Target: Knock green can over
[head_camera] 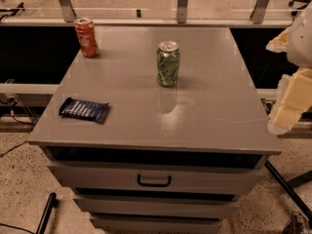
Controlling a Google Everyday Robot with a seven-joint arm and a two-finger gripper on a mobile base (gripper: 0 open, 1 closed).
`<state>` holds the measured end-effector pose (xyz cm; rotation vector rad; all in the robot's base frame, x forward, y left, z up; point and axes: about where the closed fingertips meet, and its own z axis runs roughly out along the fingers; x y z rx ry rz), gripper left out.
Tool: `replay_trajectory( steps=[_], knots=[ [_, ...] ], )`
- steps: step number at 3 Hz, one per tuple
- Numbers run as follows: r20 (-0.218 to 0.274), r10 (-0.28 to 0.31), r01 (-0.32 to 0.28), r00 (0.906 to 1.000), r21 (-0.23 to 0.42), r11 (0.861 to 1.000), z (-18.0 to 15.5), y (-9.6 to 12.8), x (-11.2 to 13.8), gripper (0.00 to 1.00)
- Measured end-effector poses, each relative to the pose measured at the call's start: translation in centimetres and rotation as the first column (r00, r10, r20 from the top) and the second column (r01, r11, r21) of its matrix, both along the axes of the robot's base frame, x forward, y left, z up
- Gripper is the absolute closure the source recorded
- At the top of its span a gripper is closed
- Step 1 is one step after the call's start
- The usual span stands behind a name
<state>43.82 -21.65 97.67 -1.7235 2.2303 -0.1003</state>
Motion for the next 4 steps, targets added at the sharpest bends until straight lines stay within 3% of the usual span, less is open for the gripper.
replay_trajectory(
  steps=[1, 2, 3, 4],
  knots=[
    [0.000, 0.000, 0.000, 1.0000, 0.000, 1.000, 0.0, 0.0, 0.0, 0.00],
    [0.055, 0.045, -0.047, 0.9974, 0.044, 0.998, 0.5, 0.4, 3.0, 0.00],
    [0.149, 0.094, -0.115, 0.9844, 0.138, 0.984, 0.8, 2.1, 9.3, 0.00],
    [0.234, 0.142, -0.205, 0.9618, 0.270, 0.941, 0.4, 5.0, 16.0, 0.00]
  ],
)
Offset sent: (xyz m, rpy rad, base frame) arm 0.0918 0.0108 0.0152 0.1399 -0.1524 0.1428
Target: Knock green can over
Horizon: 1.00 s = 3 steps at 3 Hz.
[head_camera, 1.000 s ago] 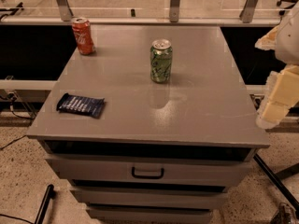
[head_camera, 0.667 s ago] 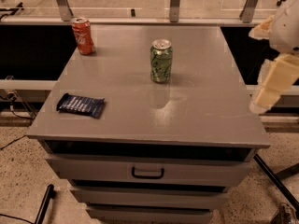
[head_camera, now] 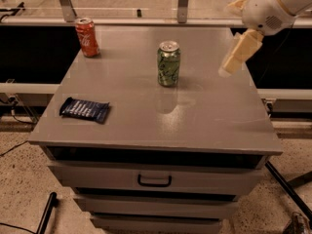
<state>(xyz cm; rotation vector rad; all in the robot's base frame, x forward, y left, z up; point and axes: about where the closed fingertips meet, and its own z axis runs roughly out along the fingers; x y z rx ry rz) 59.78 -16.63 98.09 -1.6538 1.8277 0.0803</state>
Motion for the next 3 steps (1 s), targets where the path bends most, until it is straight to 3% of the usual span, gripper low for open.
replay_trajectory(
  steps=[1, 2, 3],
  knots=[
    [0.015, 0.081, -0.082, 0.9966, 0.177, 0.981, -1.2, 2.6, 4.4, 0.00],
    [-0.049, 0.143, -0.115, 0.9885, 0.370, 0.922, -3.6, 4.7, 6.9, 0.00],
    [-0.116, 0.195, -0.109, 0.9739, 0.516, 0.850, -5.9, 6.6, 8.0, 0.00]
  ],
)
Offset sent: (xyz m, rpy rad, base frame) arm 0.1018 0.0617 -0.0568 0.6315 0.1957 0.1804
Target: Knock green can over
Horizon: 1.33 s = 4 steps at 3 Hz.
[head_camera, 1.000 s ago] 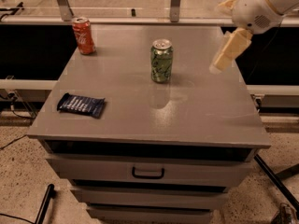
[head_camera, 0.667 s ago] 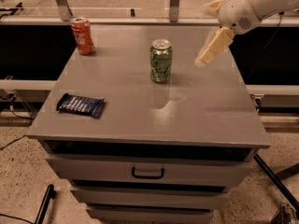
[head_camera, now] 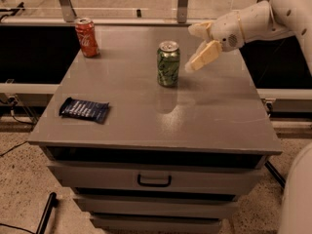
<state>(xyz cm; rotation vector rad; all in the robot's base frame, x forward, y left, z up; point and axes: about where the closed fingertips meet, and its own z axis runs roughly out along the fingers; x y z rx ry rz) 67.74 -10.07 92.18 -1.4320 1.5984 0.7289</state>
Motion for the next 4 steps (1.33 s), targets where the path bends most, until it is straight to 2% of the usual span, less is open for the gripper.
replay_trajectory(
  steps=[1, 2, 4],
  knots=[
    [-0.030, 0.012, -0.009, 0.9995, 0.108, 0.994, -1.1, 0.7, 0.1, 0.00],
    [-0.010, 0.009, -0.007, 0.9999, 0.183, 0.983, -2.1, 1.3, 0.0, 0.00],
    [0.048, 0.018, -0.030, 0.9987, 0.263, 0.964, -3.4, 3.5, -0.9, 0.00]
  ],
)
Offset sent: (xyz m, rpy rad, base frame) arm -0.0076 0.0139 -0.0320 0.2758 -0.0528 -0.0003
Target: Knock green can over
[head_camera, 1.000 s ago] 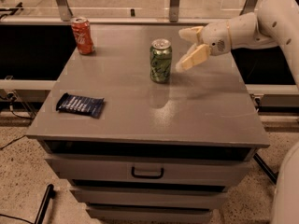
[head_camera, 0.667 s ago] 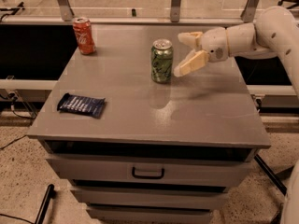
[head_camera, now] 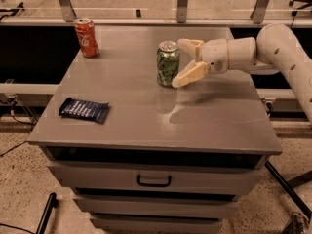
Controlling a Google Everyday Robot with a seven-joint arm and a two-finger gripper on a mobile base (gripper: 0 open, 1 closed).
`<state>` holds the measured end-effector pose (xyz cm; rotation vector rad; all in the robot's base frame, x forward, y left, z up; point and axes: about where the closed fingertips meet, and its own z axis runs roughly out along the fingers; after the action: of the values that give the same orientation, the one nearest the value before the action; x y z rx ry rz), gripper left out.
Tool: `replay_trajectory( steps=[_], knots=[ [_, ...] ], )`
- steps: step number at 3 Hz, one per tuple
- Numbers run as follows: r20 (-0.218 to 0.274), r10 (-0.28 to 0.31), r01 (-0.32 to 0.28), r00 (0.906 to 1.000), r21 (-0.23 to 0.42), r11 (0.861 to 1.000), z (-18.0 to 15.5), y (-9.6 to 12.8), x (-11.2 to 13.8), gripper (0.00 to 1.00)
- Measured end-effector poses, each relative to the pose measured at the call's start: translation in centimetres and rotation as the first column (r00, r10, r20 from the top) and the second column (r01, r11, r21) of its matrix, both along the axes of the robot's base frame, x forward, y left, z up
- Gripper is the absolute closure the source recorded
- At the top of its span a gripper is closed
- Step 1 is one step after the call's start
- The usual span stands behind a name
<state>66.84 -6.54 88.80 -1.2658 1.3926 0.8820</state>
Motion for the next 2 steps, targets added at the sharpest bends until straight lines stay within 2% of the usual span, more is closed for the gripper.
replay_trajectory(
  steps=[1, 2],
  knots=[
    [0.005, 0.036, -0.037, 0.9993, 0.043, 0.998, 0.14, 1.25, -0.44, 0.13],
    [-0.001, 0.077, -0.076, 0.9971, 0.077, 0.994, 0.46, 2.21, -0.92, 0.36]
  ],
)
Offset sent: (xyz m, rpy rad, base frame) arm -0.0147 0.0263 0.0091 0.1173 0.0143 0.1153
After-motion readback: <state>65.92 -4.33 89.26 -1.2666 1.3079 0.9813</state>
